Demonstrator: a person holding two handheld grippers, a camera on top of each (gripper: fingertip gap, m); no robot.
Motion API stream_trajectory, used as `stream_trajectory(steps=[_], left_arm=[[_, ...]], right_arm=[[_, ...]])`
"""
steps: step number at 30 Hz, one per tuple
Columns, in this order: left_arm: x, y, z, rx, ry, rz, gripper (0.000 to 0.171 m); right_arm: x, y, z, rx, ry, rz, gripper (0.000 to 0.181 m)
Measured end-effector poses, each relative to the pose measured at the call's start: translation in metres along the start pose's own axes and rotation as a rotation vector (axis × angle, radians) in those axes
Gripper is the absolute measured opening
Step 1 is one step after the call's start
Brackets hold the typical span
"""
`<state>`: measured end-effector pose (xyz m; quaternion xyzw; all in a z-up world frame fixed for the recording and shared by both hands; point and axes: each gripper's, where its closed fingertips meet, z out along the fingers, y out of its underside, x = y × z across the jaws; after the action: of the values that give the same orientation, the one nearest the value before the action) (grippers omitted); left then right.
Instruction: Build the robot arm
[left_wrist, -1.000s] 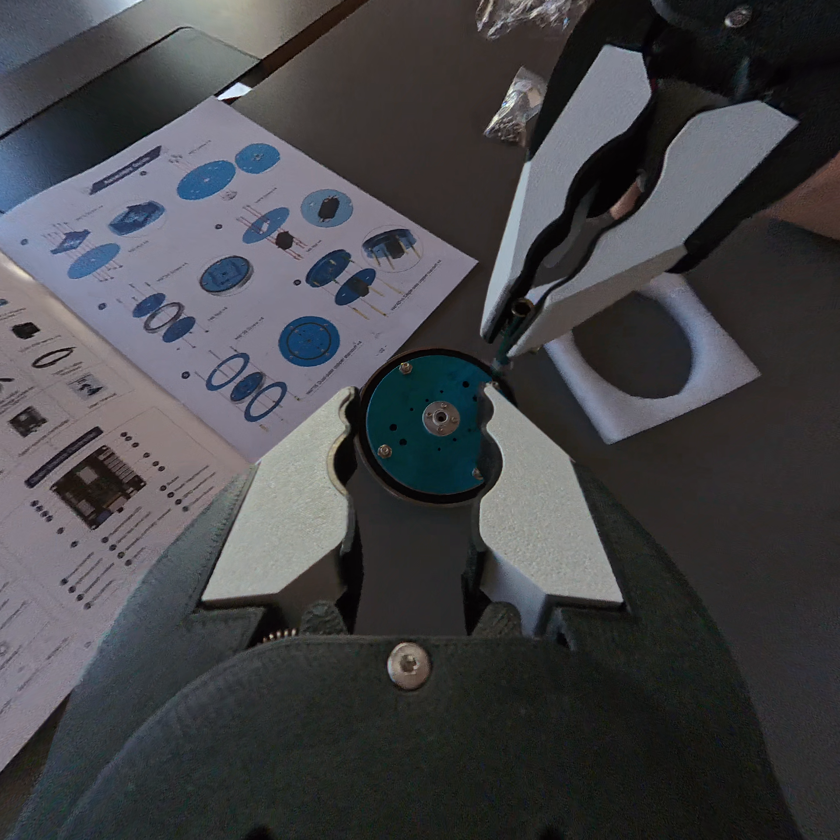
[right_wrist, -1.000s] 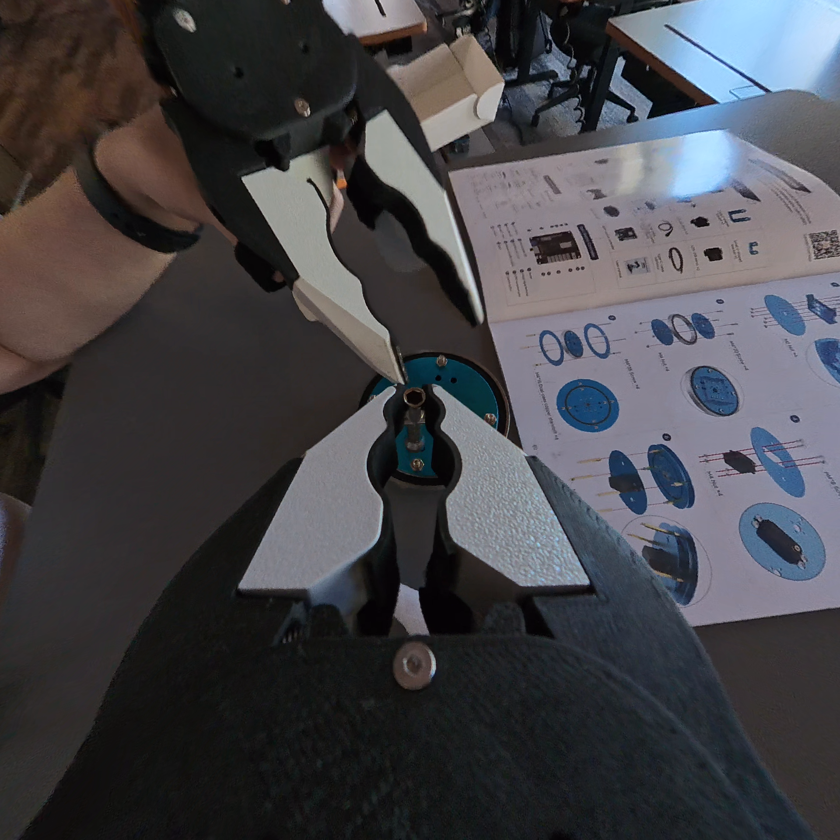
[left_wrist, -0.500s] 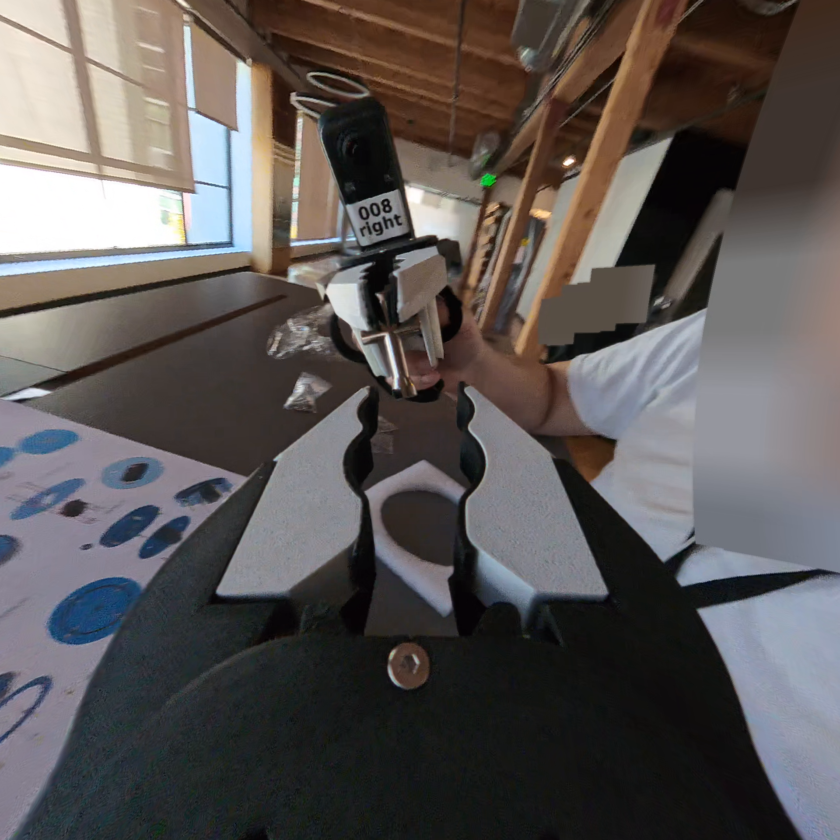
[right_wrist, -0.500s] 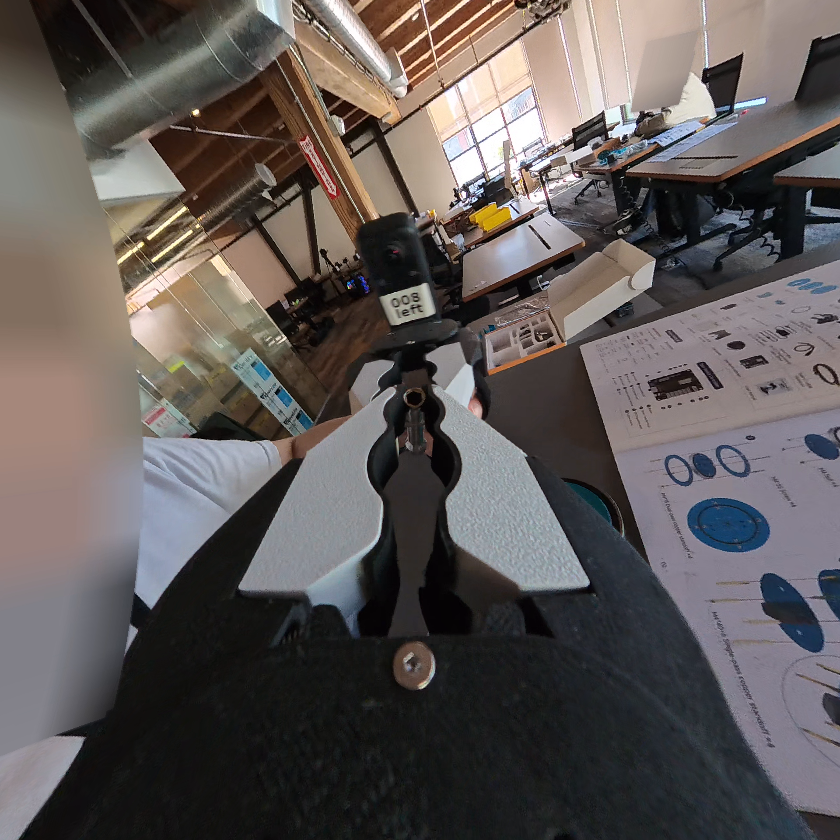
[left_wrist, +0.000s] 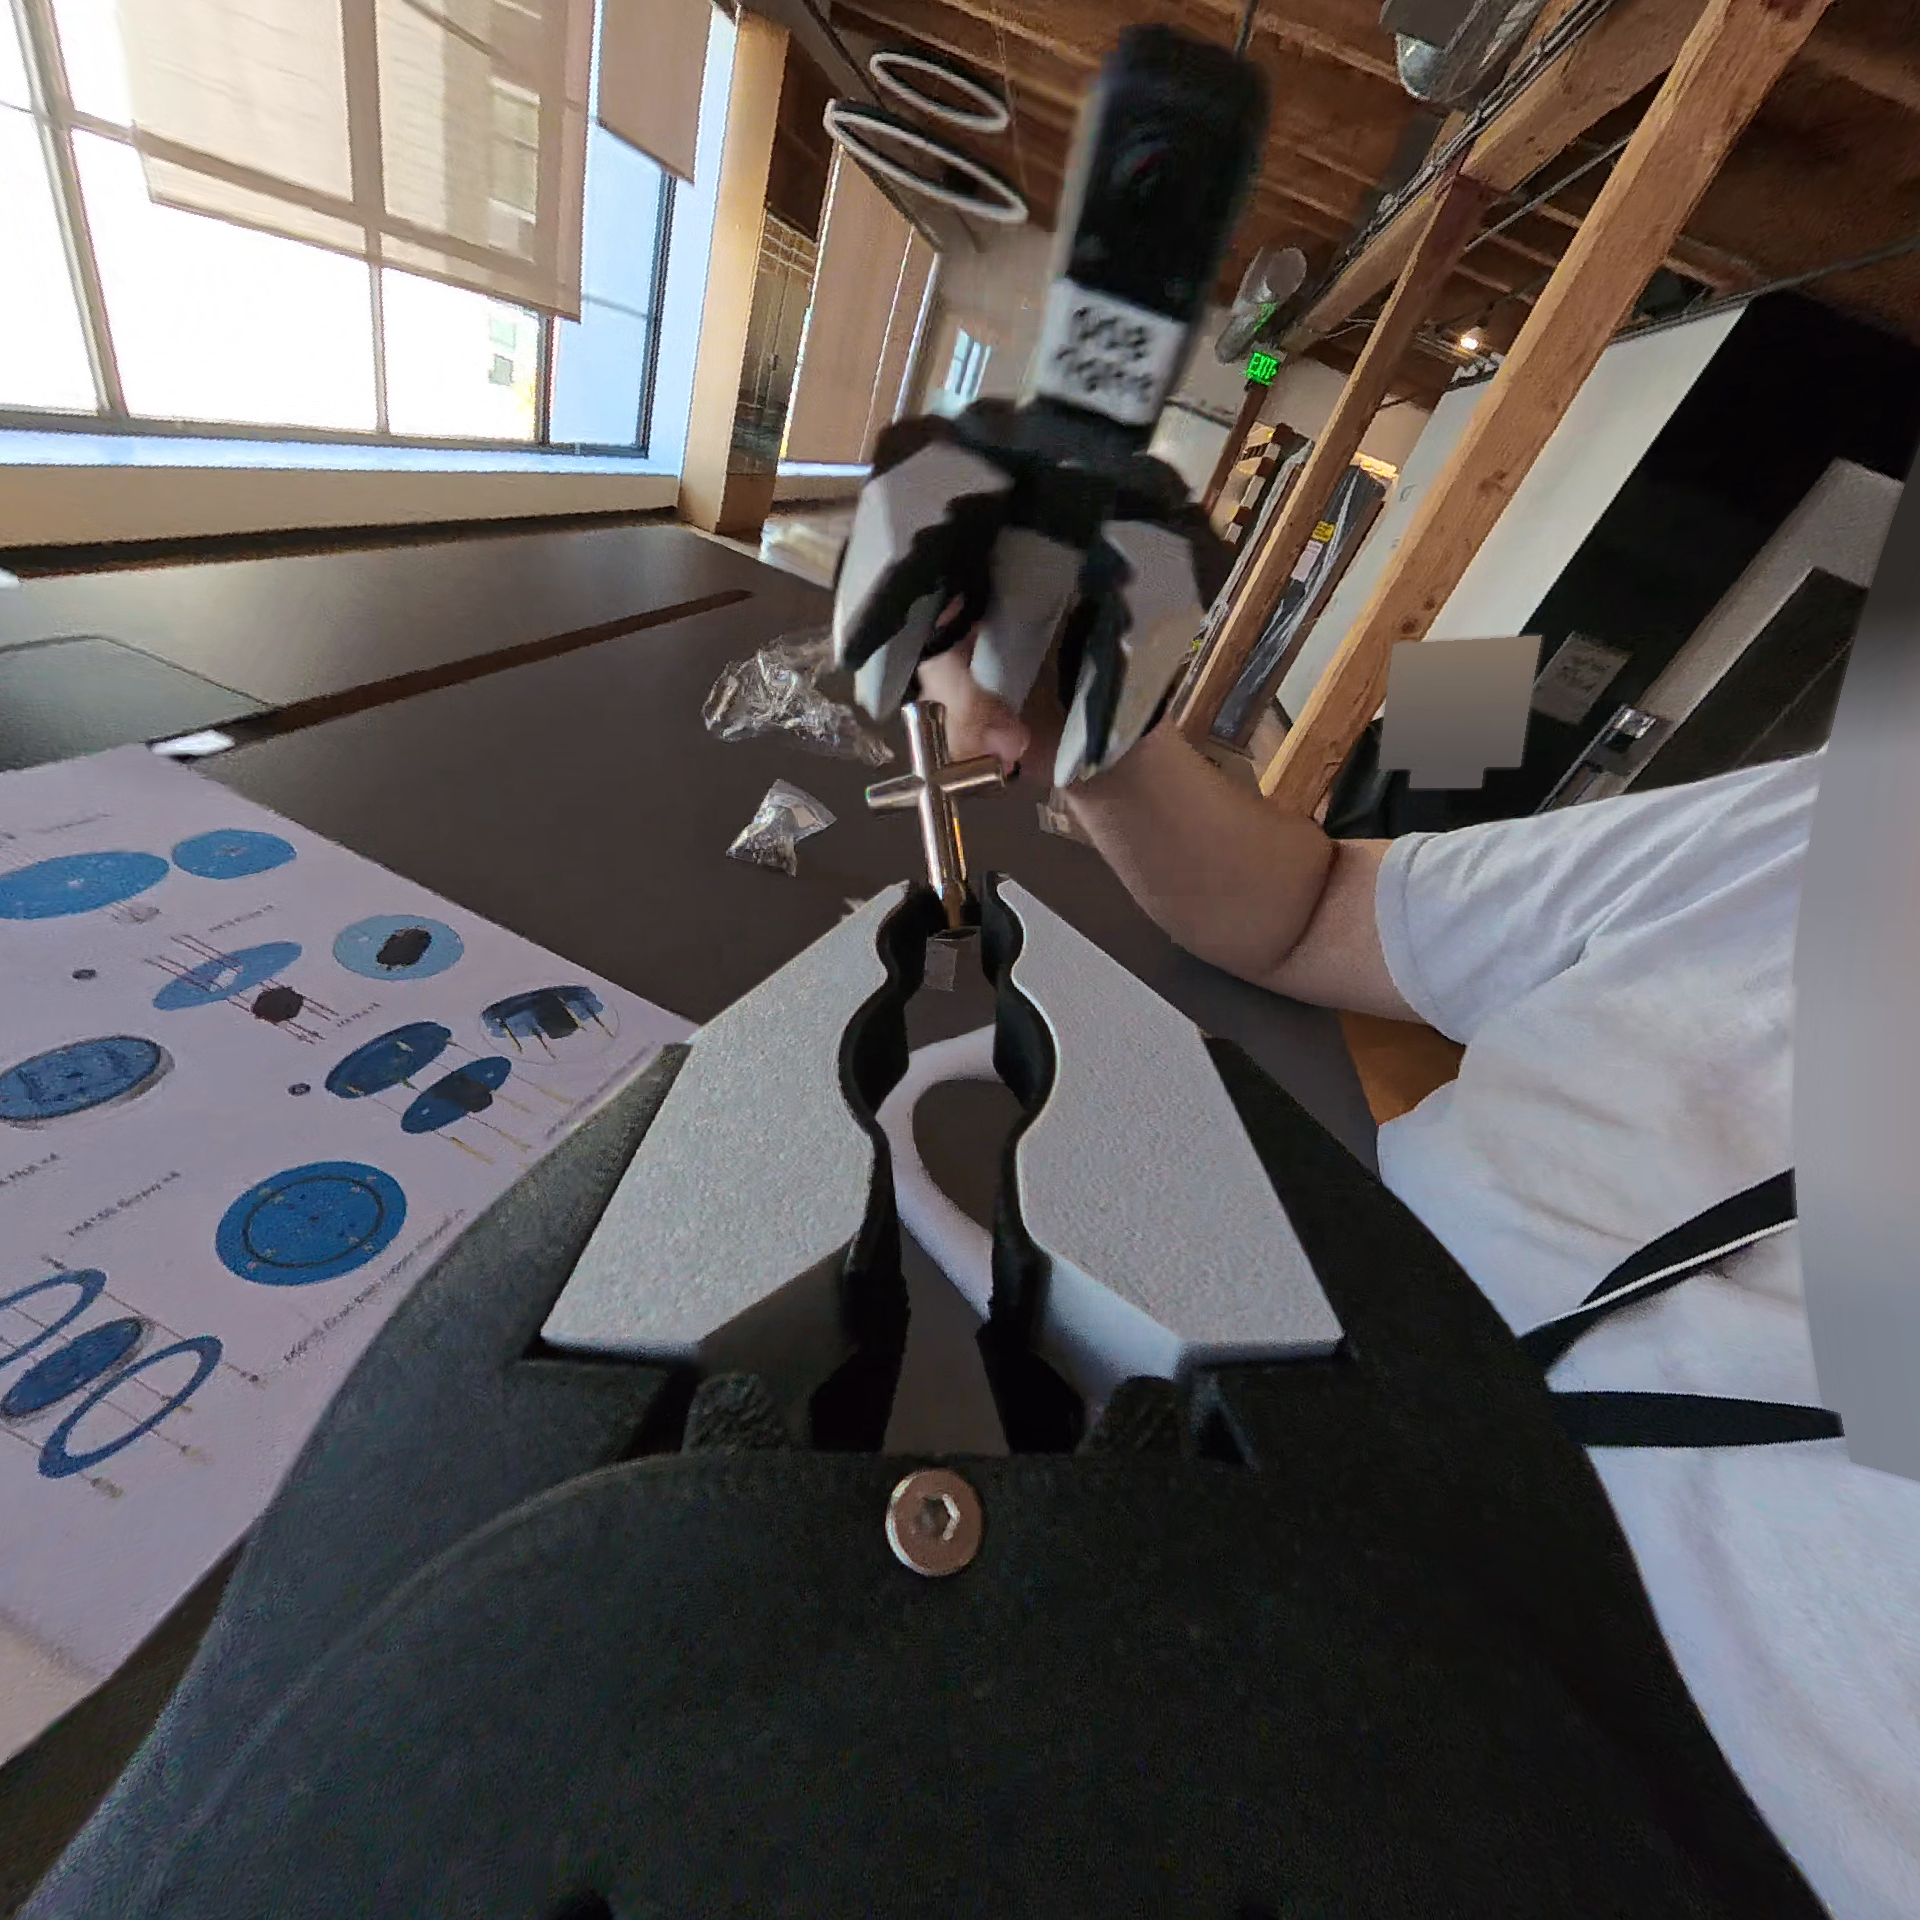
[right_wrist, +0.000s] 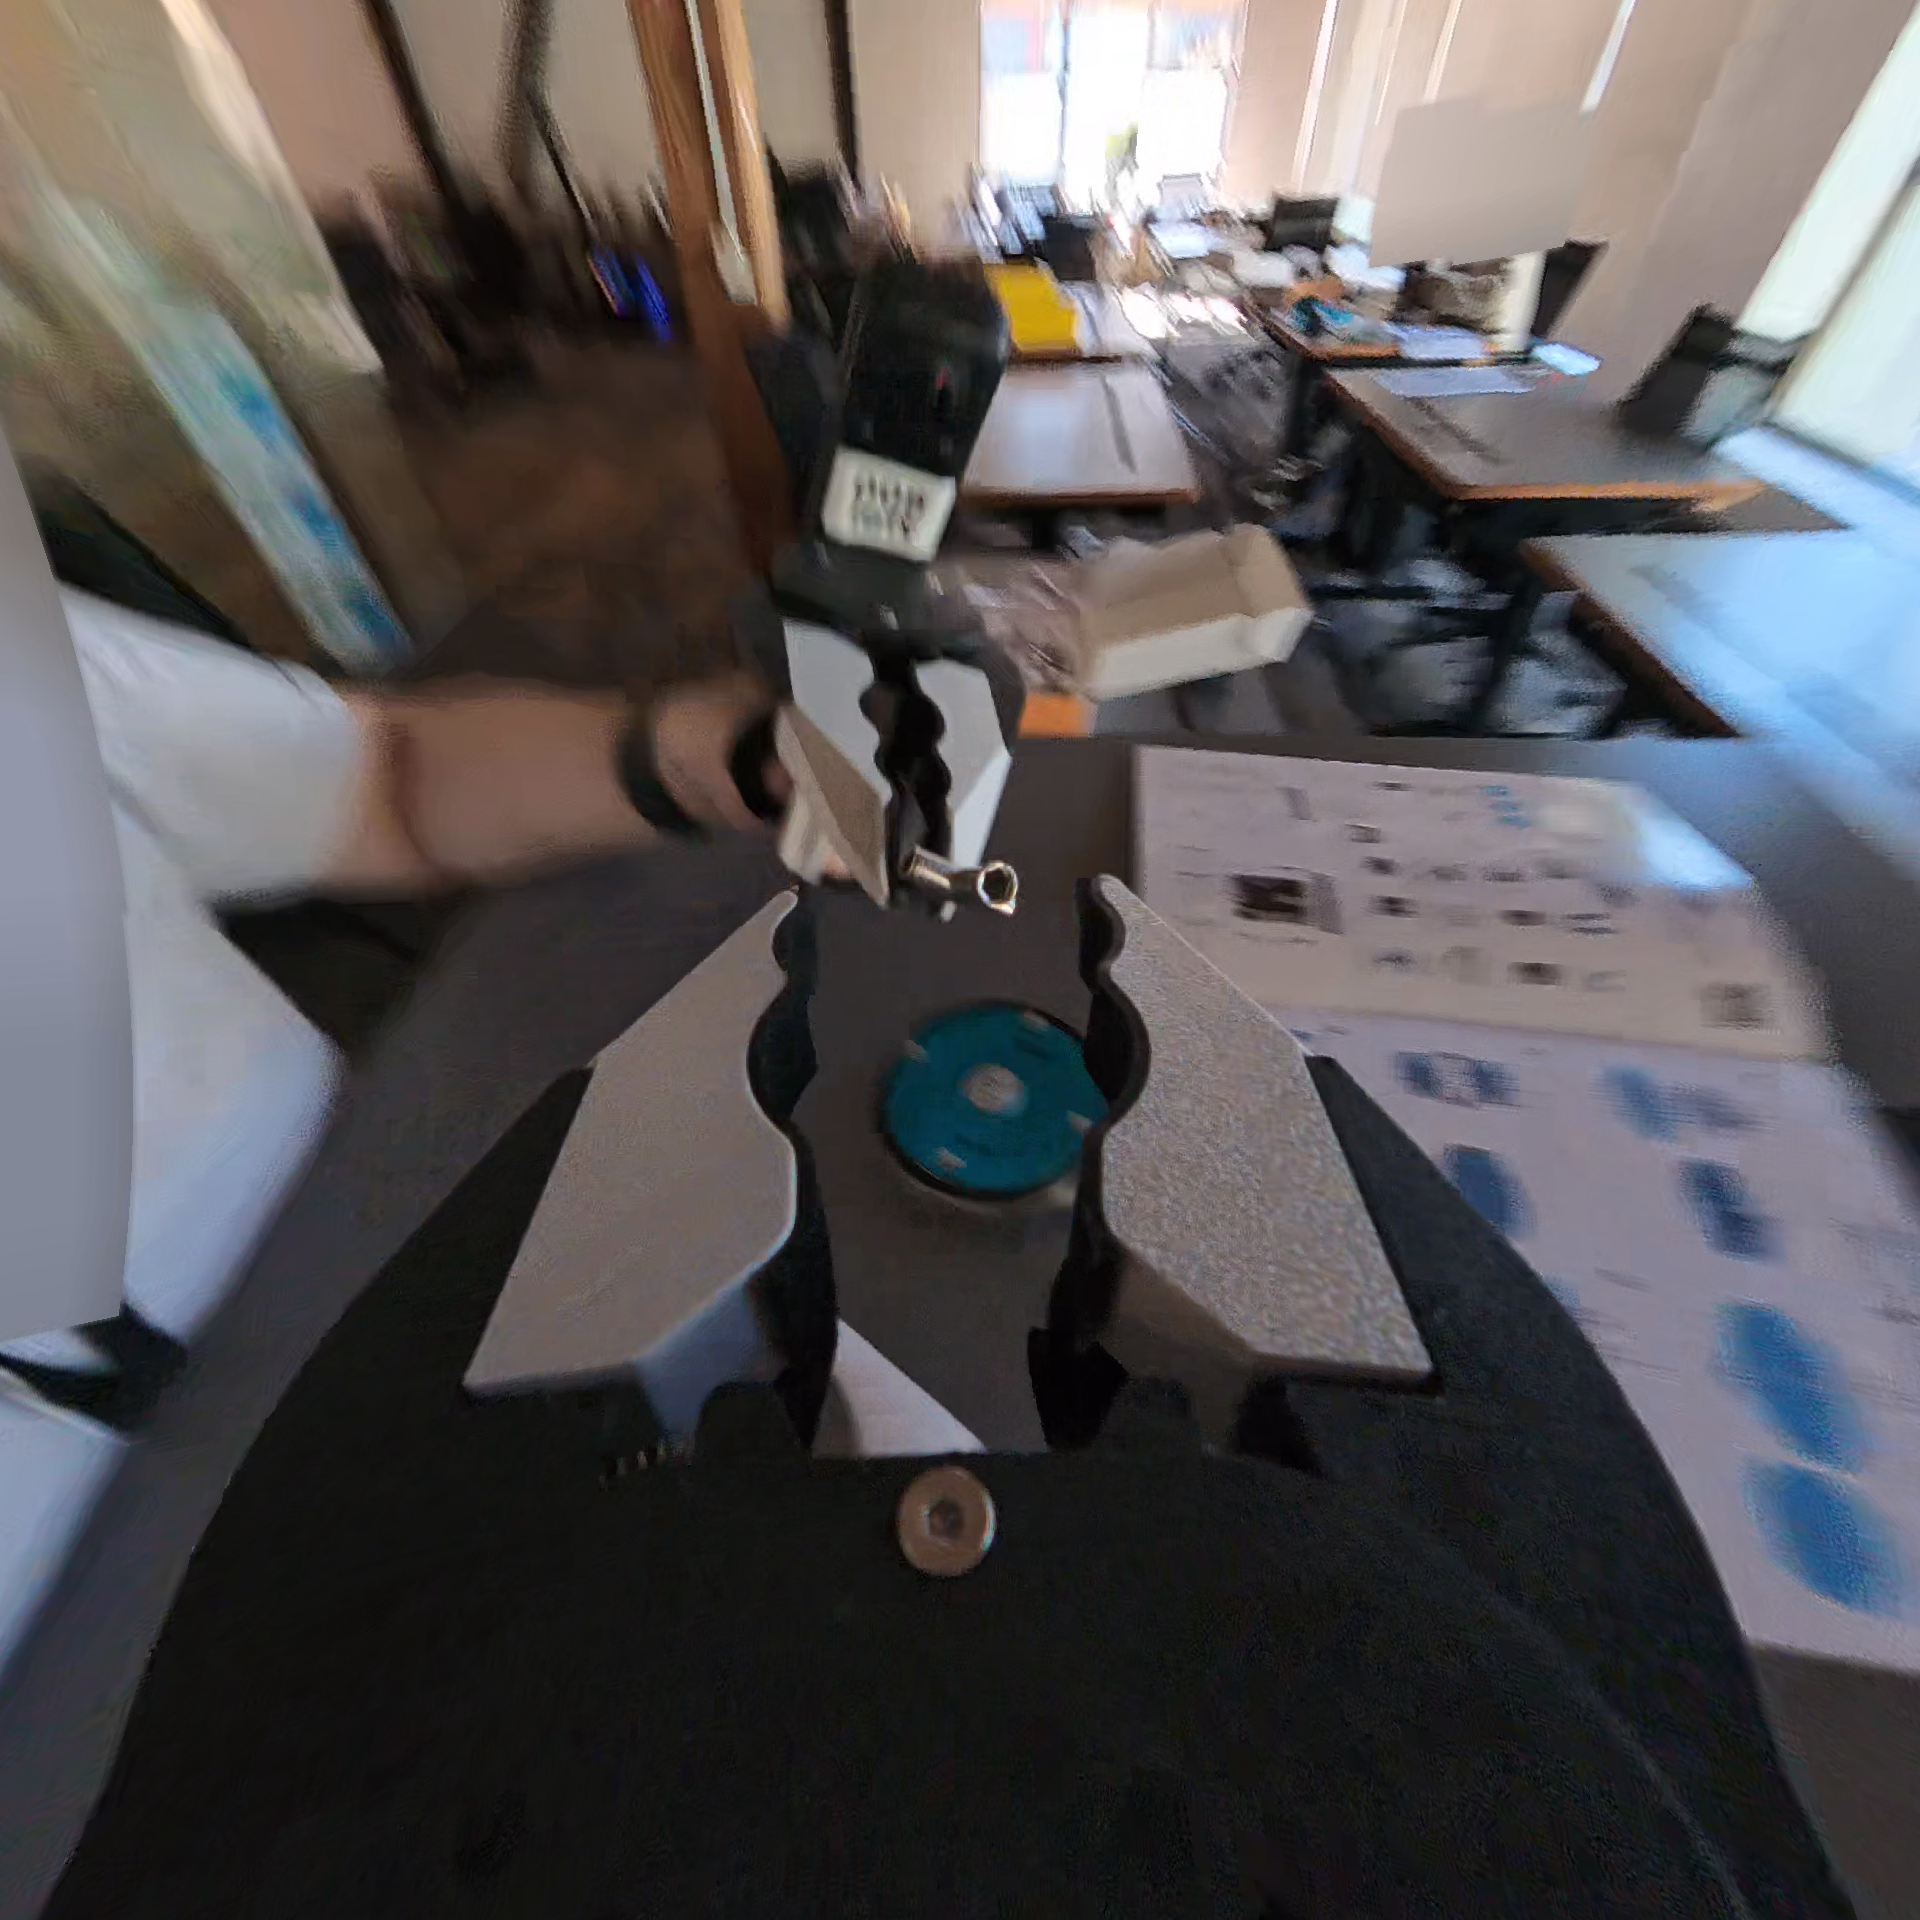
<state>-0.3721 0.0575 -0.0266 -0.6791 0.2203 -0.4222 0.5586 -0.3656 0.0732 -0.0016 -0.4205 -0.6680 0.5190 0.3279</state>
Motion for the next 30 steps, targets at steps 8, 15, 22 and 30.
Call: stream_trajectory(steps=[8,15,22,30], left_arm=[[-0.02,0.044,0.007,-0.256,-0.107,-0.246,0.009],[-0.025,0.067,0.008,-0.358,-0.148,-0.34,0.009],[-0.031,0.072,0.004,-0.368,-0.173,-0.393,0.009],[-0.023,0.068,0.003,-0.351,-0.127,-0.459,0.008]], right_arm=[[-0.003,0.066,0.021,-0.611,0.337,-0.823,0.027],[0.0,0.087,0.034,-0.692,0.323,-0.894,0.0],[0.0,0.095,0.041,-0.653,0.291,-0.826,0.003],[0.005,0.104,0.049,-0.72,0.307,-0.804,0.02]])
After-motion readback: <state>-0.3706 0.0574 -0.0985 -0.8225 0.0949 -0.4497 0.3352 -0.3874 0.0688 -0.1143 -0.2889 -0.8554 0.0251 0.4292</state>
